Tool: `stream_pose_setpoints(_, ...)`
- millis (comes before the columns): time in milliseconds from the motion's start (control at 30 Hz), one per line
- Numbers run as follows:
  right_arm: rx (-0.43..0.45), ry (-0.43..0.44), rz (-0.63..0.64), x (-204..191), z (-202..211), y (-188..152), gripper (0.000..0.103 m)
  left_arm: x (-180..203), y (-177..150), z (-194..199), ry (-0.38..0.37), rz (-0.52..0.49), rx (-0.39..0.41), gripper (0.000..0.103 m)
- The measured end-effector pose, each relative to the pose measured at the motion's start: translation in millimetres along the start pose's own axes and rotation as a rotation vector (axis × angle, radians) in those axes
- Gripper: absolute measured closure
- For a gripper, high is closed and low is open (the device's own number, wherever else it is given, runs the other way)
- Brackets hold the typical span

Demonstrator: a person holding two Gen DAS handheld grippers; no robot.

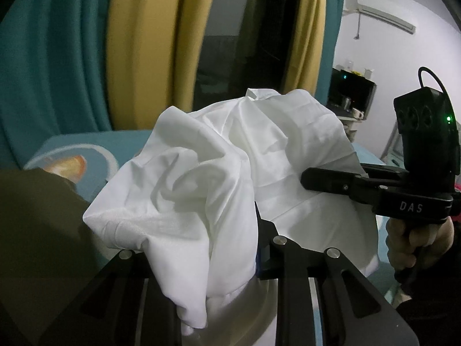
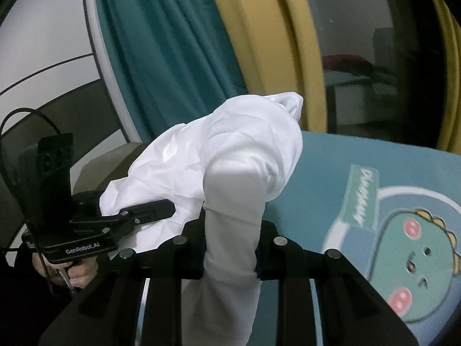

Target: Fold large clothes

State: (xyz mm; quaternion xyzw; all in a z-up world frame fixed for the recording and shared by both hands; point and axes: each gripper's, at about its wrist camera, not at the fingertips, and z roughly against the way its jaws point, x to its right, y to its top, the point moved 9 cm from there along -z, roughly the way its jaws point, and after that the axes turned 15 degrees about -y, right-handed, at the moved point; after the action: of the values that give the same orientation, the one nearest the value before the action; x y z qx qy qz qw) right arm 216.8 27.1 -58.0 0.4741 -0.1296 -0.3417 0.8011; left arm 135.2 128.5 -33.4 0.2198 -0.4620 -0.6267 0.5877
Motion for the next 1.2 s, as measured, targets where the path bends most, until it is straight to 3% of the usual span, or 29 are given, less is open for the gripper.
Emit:
stream_pose_setpoints(233, -0.002, 0.013, -0.026, -24.1, -41.7, 16.4, 0.079, -52.9, 15.9, 1.0, 0.053, 0.011, -0.009, 0.077)
stream_pose_setpoints(433, -0.142, -0.057, -0.098, -16.7, -109.9, -11.9, 0.079, -114.3, -9.5, -34.5, 0.112, 0.136, -0.156, 0.069)
stream_pose_setpoints(500, -0.183, -0.129, -0.118, -1.6, -126.2, -25.8, 0.072, -134.1, -16.8, -32.6, 0.202, 0.166, -0.167, 0.069)
stream_pose_setpoints(567, -0.214, -0.155, -0.157, 13.8, -134.1, -34.6, 0.064, -148.2, -19.1, -26.6, 0.221, 0.205, -0.155, 0.069)
stream_pose_setpoints(667, -0.228, -0.143, -0.176, 21.3, -133.9, -38.2, 0.06, -153.9, -20.5, -21.8, 0.207, 0.228, -0.149, 0.069)
stream_pose_setpoints(833, -0.239, -0.173, -0.158, 22.7, -121.5, -38.7, 0.052, -151.7, -21.6, -24.0, 0.259, 0.18, -0.177, 0.069)
stream_pose_setpoints(1200, -0.262, -0.22, -0.135, 33.3, -88.4, -50.9, 0.033, -140.8, -32.5, 0.2, 0.31, 0.2, -0.142, 0.069)
